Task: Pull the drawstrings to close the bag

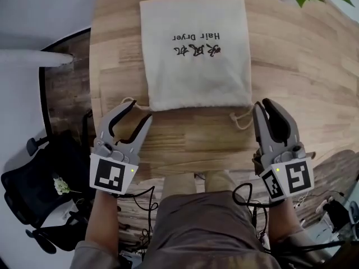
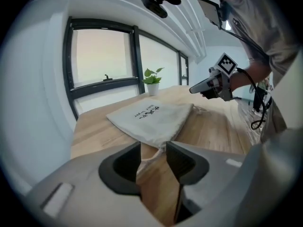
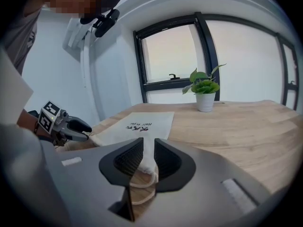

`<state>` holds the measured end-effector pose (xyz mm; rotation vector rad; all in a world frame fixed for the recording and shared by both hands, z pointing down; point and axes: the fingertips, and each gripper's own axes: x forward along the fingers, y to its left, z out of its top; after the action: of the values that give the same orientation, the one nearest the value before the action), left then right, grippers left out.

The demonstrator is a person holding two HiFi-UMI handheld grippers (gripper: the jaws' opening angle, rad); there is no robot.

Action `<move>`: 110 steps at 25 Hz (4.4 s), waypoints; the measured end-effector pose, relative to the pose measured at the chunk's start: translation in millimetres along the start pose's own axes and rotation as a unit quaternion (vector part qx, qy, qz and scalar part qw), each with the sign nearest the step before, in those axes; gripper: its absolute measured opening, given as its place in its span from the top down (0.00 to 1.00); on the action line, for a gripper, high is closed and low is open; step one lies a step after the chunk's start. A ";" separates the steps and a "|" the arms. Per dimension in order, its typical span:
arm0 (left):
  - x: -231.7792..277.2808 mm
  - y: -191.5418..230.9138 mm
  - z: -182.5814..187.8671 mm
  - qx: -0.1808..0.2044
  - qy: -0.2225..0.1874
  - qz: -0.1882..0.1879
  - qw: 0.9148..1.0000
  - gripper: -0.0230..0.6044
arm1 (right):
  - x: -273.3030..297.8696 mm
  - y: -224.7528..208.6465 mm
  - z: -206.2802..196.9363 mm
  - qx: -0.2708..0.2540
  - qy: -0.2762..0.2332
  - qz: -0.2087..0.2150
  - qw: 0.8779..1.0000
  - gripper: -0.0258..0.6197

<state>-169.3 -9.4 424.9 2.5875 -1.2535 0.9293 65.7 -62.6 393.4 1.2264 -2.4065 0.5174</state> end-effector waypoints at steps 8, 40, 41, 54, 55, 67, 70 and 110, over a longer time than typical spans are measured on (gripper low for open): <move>16.1 -8.3 -20.8 0.053 0.057 -0.077 0.994 0.78 | 6.3 3.5 -12.7 -0.002 0.016 0.007 1.000 0.76; 19.5 -4.9 -25.3 0.055 0.070 -0.093 0.992 0.94 | 24.3 -3.8 -71.6 -0.097 0.197 0.012 0.976 0.75; 19.1 -4.8 -25.9 0.056 0.072 -0.088 0.992 0.94 | 24.2 -3.8 -72.0 -0.106 0.199 0.014 0.974 0.82; 14.8 23.8 -39.3 -0.048 0.085 0.009 0.995 0.95 | 21.0 -5.0 -75.6 -0.136 0.205 0.023 0.969 0.90; 13.6 26.3 -40.5 -0.057 0.087 0.016 0.994 0.95 | 19.6 -7.2 -75.8 -0.138 0.207 0.020 0.968 0.91; -22.2 70.2 -71.5 -0.106 0.116 0.056 0.986 0.95 | 3.5 -23.2 -76.6 -0.163 0.238 0.002 0.957 0.91; -12.1 62.4 -67.8 -0.111 0.120 0.057 0.985 0.95 | -7.7 -44.2 -85.3 -0.159 0.241 0.005 0.957 0.91; 38.5 -16.1 -13.0 0.006 0.106 -0.076 0.991 0.55 | 24.3 21.3 -57.1 -0.236 0.194 0.126 0.944 0.69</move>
<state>-145.4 -20.2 459.9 2.4713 -0.9861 1.1468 44.8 -39.6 451.2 0.5552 -2.1730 0.2025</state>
